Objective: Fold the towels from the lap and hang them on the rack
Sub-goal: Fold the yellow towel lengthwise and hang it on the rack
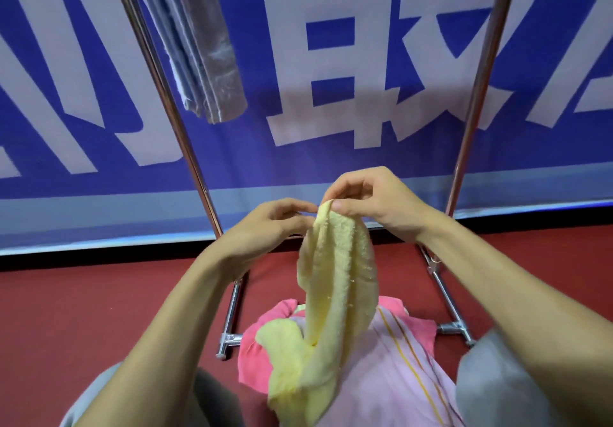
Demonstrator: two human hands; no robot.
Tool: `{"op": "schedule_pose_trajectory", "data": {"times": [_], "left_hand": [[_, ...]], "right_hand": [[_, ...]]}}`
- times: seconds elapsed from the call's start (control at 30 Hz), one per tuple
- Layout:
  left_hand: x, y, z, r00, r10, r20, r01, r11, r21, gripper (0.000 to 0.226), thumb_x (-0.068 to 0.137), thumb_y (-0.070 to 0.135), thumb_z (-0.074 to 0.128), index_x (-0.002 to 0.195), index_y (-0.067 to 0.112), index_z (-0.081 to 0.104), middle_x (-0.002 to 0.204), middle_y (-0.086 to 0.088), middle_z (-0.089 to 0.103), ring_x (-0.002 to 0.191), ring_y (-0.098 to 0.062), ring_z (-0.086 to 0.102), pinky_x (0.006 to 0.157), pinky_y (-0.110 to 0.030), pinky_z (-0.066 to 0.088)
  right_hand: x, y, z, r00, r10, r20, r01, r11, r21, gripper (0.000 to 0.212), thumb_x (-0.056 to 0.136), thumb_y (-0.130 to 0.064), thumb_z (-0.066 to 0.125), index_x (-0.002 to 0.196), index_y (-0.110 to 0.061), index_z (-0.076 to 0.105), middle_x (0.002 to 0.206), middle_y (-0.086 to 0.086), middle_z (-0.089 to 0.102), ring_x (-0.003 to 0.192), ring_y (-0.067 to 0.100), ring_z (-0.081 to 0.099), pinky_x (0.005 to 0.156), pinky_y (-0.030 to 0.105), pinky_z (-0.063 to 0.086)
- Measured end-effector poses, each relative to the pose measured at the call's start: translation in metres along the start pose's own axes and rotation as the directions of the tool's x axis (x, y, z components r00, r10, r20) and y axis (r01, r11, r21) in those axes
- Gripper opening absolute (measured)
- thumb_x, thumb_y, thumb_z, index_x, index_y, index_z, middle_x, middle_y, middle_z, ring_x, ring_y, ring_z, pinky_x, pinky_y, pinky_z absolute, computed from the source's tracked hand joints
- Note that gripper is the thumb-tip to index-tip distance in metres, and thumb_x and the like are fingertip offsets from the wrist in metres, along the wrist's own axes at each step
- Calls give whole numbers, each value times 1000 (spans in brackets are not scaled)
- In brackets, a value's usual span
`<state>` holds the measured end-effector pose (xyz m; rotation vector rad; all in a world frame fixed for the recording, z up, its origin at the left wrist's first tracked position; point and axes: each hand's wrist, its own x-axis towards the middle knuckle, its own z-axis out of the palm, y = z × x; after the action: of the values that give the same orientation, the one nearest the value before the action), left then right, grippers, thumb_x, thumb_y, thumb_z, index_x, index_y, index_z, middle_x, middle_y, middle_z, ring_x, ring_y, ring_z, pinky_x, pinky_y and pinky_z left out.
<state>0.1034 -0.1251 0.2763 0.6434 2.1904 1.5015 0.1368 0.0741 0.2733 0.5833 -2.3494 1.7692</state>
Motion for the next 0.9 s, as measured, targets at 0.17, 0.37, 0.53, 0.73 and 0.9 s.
{"op": "schedule_pose_trajectory", "data": {"times": [0.17,0.37,0.53,0.73,0.9], "left_hand": [[-10,-4,10,986,66,153,-68,998,9,23,95,16,55,107,0,65,91,-18,66,86,-20,58,92,-32,48],[1,-12,22,988,150,49,-156,970,188,24,87,32,67,81,9,62,81,-21,64,78,-17,57,84,-45,49],[4,-25,27,972,169,166,-236,743,627,27,98,31,46,72,22,48,90,-2,46,82,-1,44,74,-16,36],[9,-23,31,980,178,-93,-144,945,293,28,99,22,47,76,7,53,67,5,48,65,-11,42,63,-31,37],[4,-10,35,982,78,-170,-120,960,-253,25,100,13,43,85,4,61,67,-1,60,58,-10,54,64,-28,45]], "right_hand": [[-12,-4,-9,998,36,-59,-28,991,127,13,83,7,63,88,-4,69,76,-1,71,72,7,66,68,17,50],[-16,-2,-11,964,96,-248,-64,989,134,11,83,2,66,87,-6,71,72,-4,70,68,6,63,67,19,49],[-22,0,-22,938,118,-326,-87,990,106,11,82,0,69,85,-10,72,73,0,70,69,7,64,67,19,50],[-28,14,-32,859,233,-456,-174,970,167,9,86,-2,66,89,-8,71,78,5,69,67,6,64,66,18,51],[-24,17,-29,905,212,-368,-160,973,167,12,86,-1,65,88,-11,71,79,2,69,72,6,64,69,17,51]]}}
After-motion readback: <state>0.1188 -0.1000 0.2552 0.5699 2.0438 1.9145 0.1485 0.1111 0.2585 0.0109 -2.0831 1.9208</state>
